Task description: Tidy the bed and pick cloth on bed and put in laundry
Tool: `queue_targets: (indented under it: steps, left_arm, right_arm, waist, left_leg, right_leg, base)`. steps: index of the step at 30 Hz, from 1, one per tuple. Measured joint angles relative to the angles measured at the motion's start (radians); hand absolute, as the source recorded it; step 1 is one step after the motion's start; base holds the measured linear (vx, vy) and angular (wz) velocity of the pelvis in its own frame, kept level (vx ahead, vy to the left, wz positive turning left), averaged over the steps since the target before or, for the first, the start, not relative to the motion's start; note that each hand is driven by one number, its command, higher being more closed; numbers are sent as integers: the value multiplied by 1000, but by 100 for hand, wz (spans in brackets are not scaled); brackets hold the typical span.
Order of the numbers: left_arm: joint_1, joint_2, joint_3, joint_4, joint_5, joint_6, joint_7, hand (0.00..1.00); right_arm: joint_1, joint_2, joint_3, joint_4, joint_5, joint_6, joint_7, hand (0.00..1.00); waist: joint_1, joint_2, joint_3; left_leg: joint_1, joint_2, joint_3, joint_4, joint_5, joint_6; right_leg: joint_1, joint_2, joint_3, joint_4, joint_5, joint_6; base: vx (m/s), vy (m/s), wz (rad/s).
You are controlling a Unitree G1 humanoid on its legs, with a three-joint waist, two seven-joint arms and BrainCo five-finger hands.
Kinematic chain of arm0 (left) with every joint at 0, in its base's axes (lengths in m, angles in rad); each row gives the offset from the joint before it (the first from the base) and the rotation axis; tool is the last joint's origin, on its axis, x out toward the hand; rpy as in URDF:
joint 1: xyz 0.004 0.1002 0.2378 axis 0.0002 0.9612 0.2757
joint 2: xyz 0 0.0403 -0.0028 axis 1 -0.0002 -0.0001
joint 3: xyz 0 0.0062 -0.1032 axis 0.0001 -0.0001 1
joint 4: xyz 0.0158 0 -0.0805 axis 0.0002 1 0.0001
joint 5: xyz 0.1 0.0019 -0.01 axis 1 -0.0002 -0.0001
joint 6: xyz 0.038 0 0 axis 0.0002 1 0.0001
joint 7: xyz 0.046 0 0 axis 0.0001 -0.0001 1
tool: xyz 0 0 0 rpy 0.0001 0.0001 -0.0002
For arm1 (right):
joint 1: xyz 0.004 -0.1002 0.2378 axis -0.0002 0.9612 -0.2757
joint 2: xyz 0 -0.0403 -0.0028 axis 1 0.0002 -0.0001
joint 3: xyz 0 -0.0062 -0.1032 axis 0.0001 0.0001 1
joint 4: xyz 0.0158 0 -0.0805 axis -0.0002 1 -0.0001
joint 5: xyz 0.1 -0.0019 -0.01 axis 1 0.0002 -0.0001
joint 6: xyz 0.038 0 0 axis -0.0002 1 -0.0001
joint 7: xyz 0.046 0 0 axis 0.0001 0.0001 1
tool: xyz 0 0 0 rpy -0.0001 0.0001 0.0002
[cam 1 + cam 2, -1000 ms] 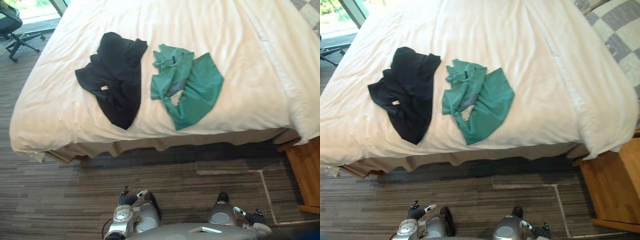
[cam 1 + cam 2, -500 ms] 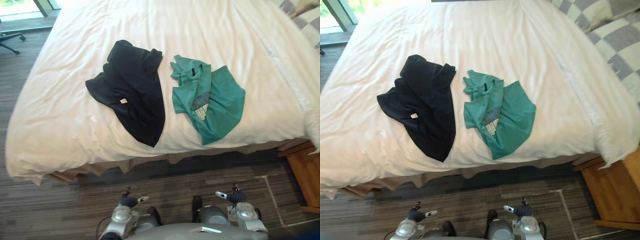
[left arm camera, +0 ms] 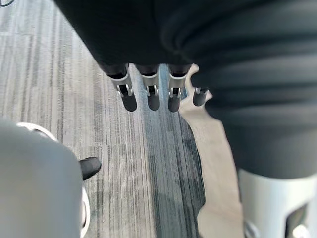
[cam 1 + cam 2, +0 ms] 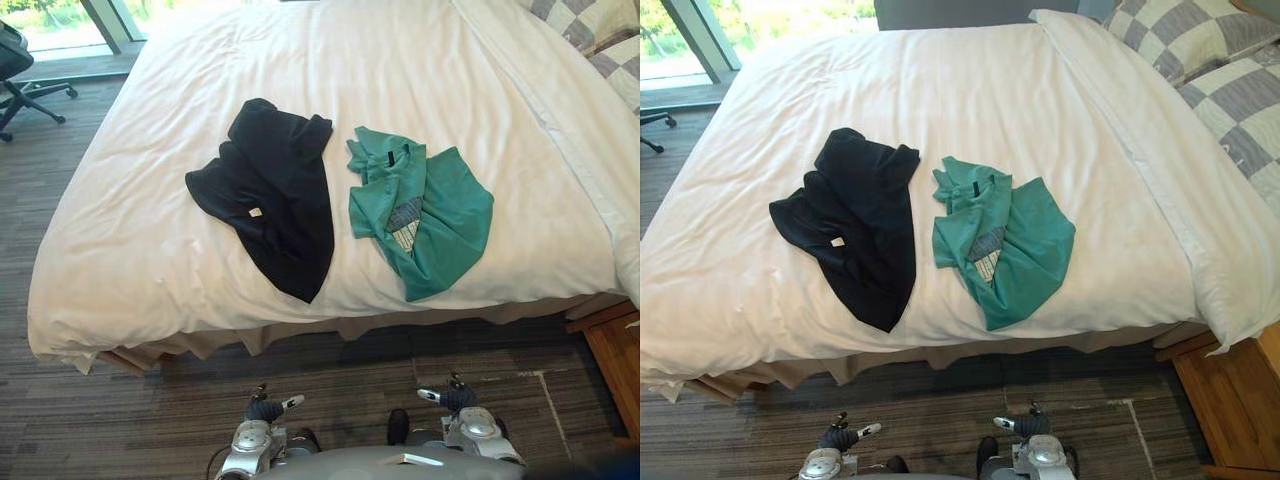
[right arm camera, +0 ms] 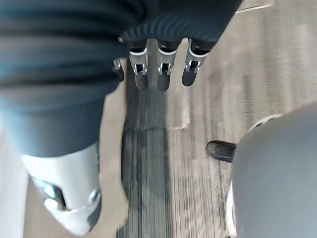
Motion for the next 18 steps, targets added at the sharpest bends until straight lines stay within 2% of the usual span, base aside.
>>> queue_targets:
  steps: [4, 7, 9, 13, 18]
  left_arm:
    - [38, 65, 228, -43, -27, 22, 5, 0]
    - [69, 206, 387, -143, -23, 30, 10, 0]
    - [71, 281, 449, -226, -23, 26, 34, 0]
    - [63, 395, 517, -457, -26, -25, 94, 0]
    - [28, 420, 551, -664, -85, -75, 138, 0]
  right_arm:
    - [80, -9, -218, -68, 125, 5, -23, 0]
    - [155, -64, -369, -222, 218, 3, -59, 0]
    - [178, -101, -426, -331, 235, -8, -81, 0]
    - [176, -183, -519, -581, 233, -51, -126, 0]
    - [147, -258, -526, -787, 120, -61, -138, 0]
  waist:
    - [2, 1, -11]
    - [2, 6, -26]
    - [2, 11, -44]
    - [2, 14, -78]
    - [3, 12, -98]
  left_leg:
    - [8, 7, 1, -12, 0, -1]
    - [14, 7, 1, -22, 0, -2]
    - [5, 5, -1, -27, 1, -2]
    - [0, 1, -7, -31, 1, -1]
    - [-8, -1, -18, -21, 1, -1]
  right_leg:
    - [2, 5, 1, 0, 5, -1]
    - [6, 7, 1, -1, 5, -1]
    - [-3, 6, 1, -1, 5, -1]
    - [-9, 2, -6, -1, 5, 0]
    - [-17, 3, -4, 0, 0, -2]
  base:
    - [-71, -29, 0]
    - [-50, -25, -4]
    - [-25, -10, 0]
    - [5, -2, 1]
    - [44, -10, 3]
